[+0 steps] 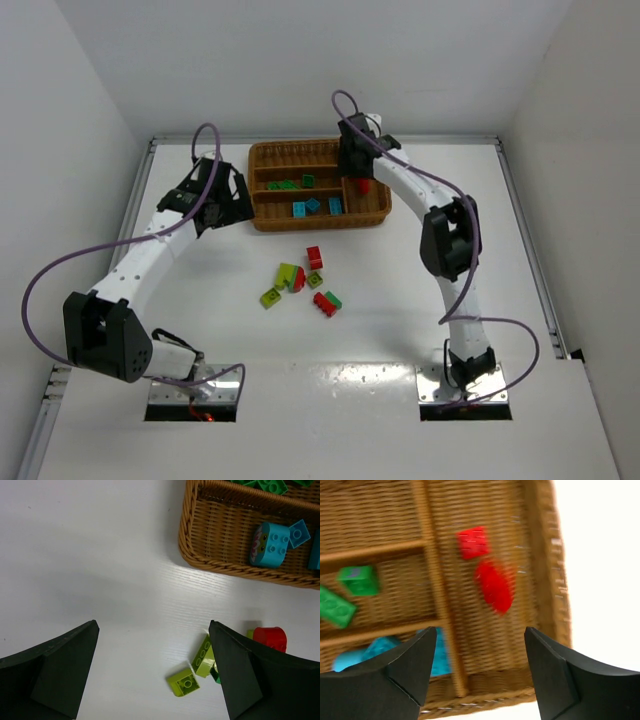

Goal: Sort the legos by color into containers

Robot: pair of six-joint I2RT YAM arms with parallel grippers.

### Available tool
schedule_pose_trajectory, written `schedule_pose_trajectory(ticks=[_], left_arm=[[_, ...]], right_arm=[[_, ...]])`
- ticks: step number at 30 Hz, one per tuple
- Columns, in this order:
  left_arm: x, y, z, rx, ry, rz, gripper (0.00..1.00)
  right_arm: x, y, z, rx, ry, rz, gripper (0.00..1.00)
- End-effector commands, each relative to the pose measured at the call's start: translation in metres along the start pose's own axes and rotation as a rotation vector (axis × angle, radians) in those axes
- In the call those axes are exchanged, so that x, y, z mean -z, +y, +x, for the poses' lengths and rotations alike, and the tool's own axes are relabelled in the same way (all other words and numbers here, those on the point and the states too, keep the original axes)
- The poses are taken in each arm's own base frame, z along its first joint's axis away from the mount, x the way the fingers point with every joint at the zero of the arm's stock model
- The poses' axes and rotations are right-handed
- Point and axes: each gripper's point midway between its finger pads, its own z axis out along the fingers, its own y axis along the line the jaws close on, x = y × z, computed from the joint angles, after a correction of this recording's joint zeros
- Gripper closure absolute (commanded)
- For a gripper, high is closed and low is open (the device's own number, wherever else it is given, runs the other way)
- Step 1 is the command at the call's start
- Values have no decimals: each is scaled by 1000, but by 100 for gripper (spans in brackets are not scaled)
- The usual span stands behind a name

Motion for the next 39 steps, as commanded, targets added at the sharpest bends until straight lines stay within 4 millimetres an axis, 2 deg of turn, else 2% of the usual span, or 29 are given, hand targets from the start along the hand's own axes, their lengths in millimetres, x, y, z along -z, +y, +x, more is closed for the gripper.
schedule_pose_trajectory(ticks=[1,2,3,5,6,7,8,10,11,13,14,15,18,22,25,27,28,29,30,32,33,36,37,39], left_arm=[[12,1,-7,-11,-21,12,1],[12,3,-7,-10,-25,4,1],[15,3,-9,-8,-33,8,1],[15,3,-9,-17,-33,8,1],[15,3,-9,-17,-33,8,1],[16,5,-7,-17,-35,9,1],[16,5,-7,-17,-35,9,1],[16,6,-4,-8,-35,9,1],[14,8,-2,-10,-31,-3,1],[13,9,-4,-7,-43,-8,1],[13,9,-4,-7,-43,-8,1],[13,9,-4,-7,-43,-8,1],[13,7,-6,-5,-51,-4,1],[13,9,-7,-4,-55,-12,1],[13,9,-7,-4,-55,-12,1],[13,9,-7,-4,-55,-12,1],[13,9,-7,-4,-55,-12,1],[13,10,-8,-4,-59,-20,1],[13,10,-8,-4,-59,-20,1],[13,10,-8,-4,-59,-20,1],[13,10,-8,-4,-59,-20,1],[13,10,-8,-4,-59,-20,1],[13,10,-8,-4,-59,-20,1],[13,10,-8,-4,-59,-20,1]], right_arm=[[32,-20,-30,-31,-52,31,28],[41,-12,-31,-34,-83,4,29],[56,-23,-21,-31,-77,7,31],[75,-17,-8,-25,-90,-48,34],[75,-21,30,9,-21,-65,36],[98,-26,26,-22,-49,-101,36],[100,-24,61,5,4,-126,36],[117,-16,89,22,46,-199,36],[131,-7,117,66,90,-271,32],[143,-1,144,121,130,-317,28],[150,5,170,202,164,-361,25],[160,13,180,242,178,-421,19],[172,20,209,373,189,-440,18],[168,31,203,366,177,-426,19],[165,60,185,331,157,-471,19],[154,72,189,339,188,-480,19],[153,83,180,326,182,-484,19],[138,86,191,343,221,-460,19],[138,94,186,343,227,-468,19],[131,97,195,359,242,-453,19],[129,102,192,345,234,-458,19],[117,103,194,330,235,-418,28],[116,104,194,324,243,-412,36],[111,101,196,322,250,-380,44]])
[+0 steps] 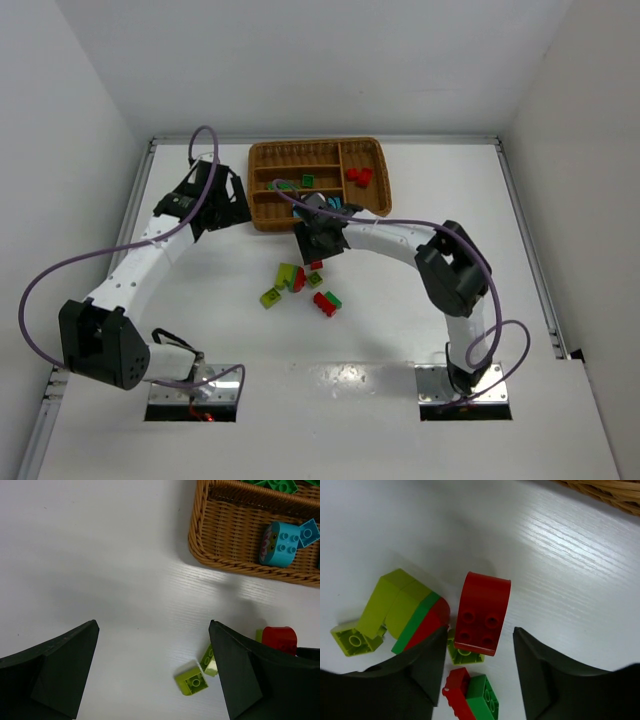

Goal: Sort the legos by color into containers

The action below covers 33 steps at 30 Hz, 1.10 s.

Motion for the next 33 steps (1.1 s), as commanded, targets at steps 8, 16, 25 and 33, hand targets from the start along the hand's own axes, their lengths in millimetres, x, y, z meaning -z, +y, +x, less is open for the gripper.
schedule_pose_trajectory(ticks=[8,16,25,33], left_arm=[[19,-9,-19,-4,-81,85,1],[35,-38,-24,-18,-118,290,1],[104,-132,22,-247,0,1078,1],[127,-150,47,-304,115,1375,1]], right_arm=[[7,2,-17,-60,-54,-15,60],[35,-8,-29,-93,-128,-48,78],[144,-21,-52,-183,-331,-496,78],[195,7,-48,-170,-343,-863,79]])
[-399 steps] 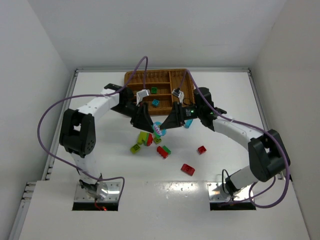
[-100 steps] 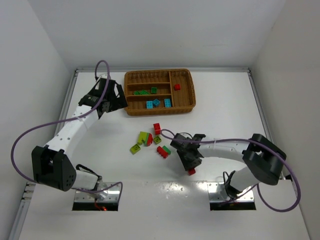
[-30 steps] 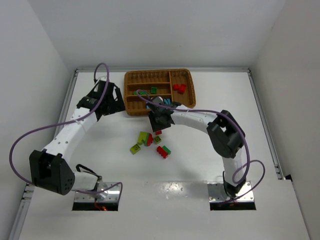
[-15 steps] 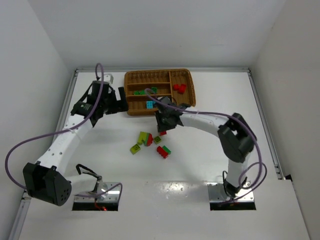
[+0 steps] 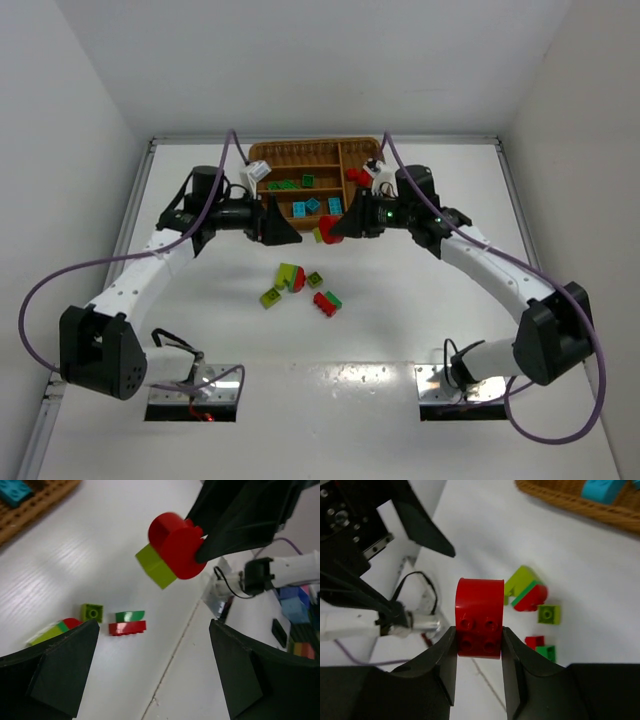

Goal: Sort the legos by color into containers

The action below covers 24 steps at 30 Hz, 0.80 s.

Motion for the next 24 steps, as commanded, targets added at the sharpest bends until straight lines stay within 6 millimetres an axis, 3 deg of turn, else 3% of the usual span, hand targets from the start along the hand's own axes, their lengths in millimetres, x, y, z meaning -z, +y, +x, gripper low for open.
schedule_pose_trajectory(ticks=[1,12,18,24], left_arm=[[2,-29,-3,-88,8,204,1],[-1,-37,8,-86,64,340,4],[1,-47,5,-113,66,376,4],[6,-62,6,-142,85,472,5]], right_arm=[[11,40,-2,-10,15,-245,79],[25,76,-6,20,27,-441,79],[22,82,3,4,91,-509,79],[17,87,-2,28,97,-529,79]])
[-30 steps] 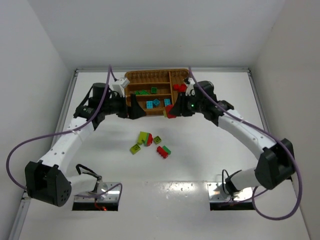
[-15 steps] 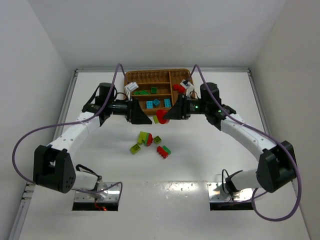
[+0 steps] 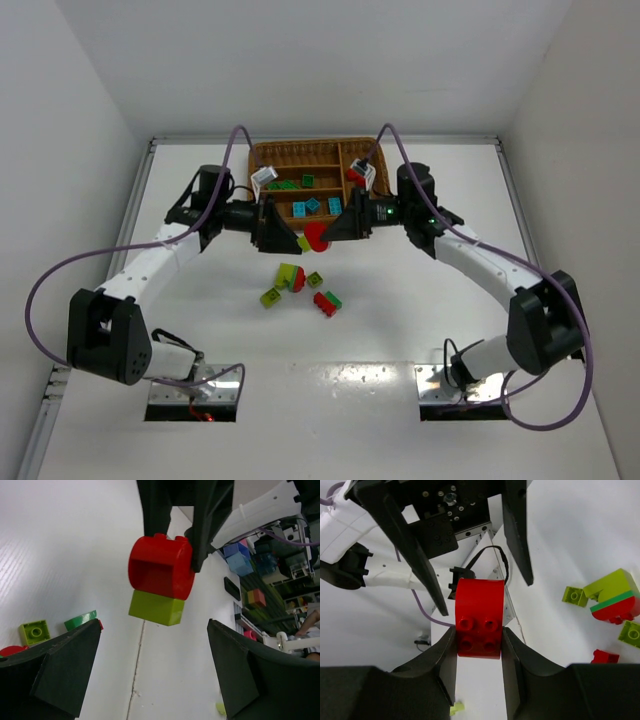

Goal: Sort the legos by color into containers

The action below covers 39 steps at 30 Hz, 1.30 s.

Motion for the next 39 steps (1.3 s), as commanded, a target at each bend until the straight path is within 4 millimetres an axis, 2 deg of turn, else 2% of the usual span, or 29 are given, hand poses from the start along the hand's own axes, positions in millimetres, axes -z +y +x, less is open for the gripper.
schedule_pose_trajectory(ticks=[1,6,13,15,19,22,26,28,29,31,33,39], left_arm=[[1,-21,-13,-119,-2,97,6],[-1,-31,-12,-139,12,144,12],[-4,-29,-9,-123,22,142,12],[-4,-31,-12,-133,19,142,15],[-3,-32,-12,-133,21,151,30],[-5,-34,-9,-126,30,157,52],[-5,-34,-9,-126,30,157,74],[-5,-33,-9,-117,30,148,81],[-5,-33,-9,-126,30,148,90],[-3,-30,-14,-133,18,129,100],[-1,-22,-14,-117,10,88,100],[12,3,-24,-87,-46,-46,100]], right_arm=[[-2,22,-15,88,-6,-71,79],[-3,22,-13,94,7,-88,79],[-13,21,-12,90,38,-111,79],[-16,22,-12,91,45,-116,79],[-19,17,-13,82,49,-113,79],[-21,19,-10,83,57,-118,79],[-22,15,-10,75,47,-102,79],[-19,12,-12,73,31,-88,79],[-18,15,-14,83,20,-85,79],[-14,5,-12,54,16,-40,79],[-5,-9,-21,63,-38,52,81],[10,-23,-28,63,-87,168,82]])
